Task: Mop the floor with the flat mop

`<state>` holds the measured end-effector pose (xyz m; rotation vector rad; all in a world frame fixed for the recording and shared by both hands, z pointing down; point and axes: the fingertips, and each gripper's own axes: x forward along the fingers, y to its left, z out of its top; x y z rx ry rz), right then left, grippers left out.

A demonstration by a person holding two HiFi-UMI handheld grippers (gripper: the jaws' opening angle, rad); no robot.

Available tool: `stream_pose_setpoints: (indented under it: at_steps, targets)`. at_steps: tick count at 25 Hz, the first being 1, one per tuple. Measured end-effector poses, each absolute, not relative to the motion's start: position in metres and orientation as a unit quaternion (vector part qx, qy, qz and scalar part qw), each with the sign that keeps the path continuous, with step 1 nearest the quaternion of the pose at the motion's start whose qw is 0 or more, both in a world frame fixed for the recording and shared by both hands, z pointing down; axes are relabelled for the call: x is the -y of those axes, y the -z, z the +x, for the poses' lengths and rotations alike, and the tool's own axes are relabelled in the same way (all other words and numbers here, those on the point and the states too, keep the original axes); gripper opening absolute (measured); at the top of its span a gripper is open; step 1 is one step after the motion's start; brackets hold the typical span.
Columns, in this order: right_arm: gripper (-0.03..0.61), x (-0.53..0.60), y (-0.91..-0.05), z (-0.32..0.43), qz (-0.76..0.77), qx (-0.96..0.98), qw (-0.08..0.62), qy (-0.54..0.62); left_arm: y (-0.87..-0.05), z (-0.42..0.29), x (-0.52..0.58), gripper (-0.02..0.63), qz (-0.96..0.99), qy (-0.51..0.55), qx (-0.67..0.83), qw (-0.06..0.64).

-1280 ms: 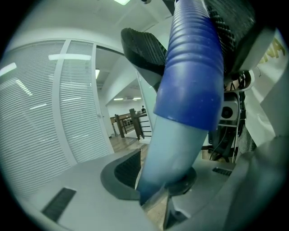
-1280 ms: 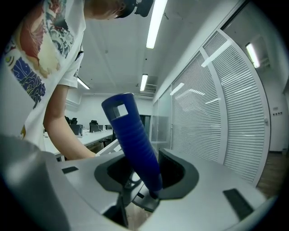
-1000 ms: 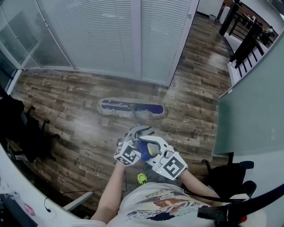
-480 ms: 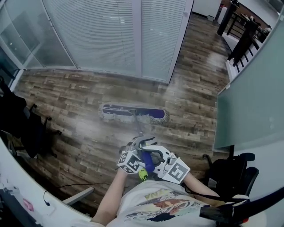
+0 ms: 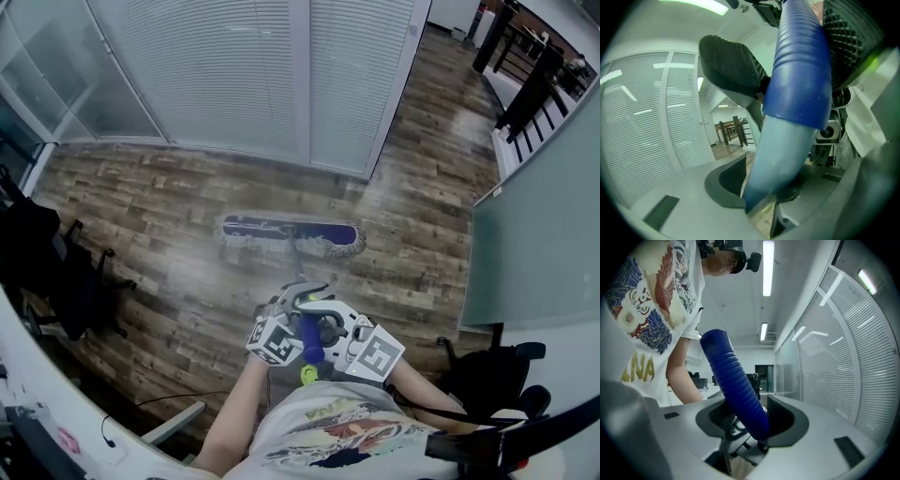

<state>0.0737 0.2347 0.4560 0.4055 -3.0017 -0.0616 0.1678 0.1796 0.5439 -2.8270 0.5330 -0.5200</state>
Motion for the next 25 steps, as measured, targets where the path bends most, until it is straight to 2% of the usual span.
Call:
stream_pose_setpoints:
  at_steps: [16, 25]
  targets:
    - [0.198, 0.050, -0.460, 0.087, 0.156, 0.988, 0.005, 0.016, -0.558, 0.177, 0.103, 0.087, -0.958, 0.198, -0.180, 0.107]
    - [0.201, 0.132, -0.473, 0.085, 0.192, 0.981, -0.004, -0.027, -0.569, 0.170, 0.187, 0.094, -0.954, 0.205, -0.191, 0.104]
